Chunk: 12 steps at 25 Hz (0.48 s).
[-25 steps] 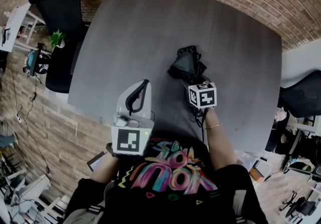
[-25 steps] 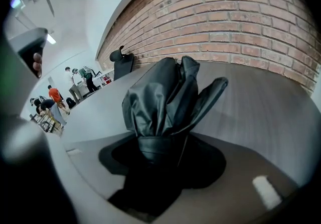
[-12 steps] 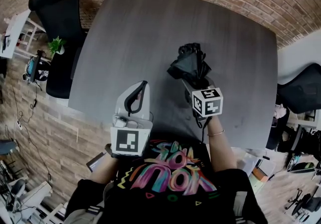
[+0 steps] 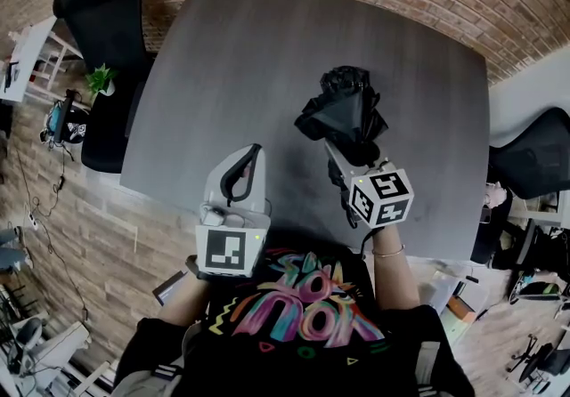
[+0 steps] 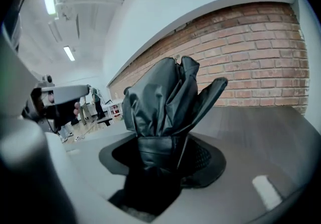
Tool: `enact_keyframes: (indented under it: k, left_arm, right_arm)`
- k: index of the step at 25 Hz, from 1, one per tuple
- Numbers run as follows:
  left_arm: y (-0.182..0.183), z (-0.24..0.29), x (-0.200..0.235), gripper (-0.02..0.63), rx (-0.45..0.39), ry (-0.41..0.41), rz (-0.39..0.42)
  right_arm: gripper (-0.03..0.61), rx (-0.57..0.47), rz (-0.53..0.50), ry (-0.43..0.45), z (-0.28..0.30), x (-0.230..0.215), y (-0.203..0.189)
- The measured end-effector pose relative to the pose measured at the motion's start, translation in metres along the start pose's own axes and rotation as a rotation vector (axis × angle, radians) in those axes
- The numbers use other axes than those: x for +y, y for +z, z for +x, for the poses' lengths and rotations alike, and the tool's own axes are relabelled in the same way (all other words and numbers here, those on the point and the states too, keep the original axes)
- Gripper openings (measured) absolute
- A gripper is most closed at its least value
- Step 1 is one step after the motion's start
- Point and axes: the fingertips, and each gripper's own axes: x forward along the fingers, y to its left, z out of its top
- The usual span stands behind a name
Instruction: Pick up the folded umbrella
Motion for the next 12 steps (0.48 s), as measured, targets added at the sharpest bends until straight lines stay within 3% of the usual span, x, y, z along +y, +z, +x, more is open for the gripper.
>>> enact_keyframes:
  k: [12]
  left_arm:
    - [-0.004,-0.021,-0.026,0.002,0.001,-0.018,-0.001]
  right_arm:
    - [0.24,-0.179,-0.013,0.0,-0.078,0.02,0.025]
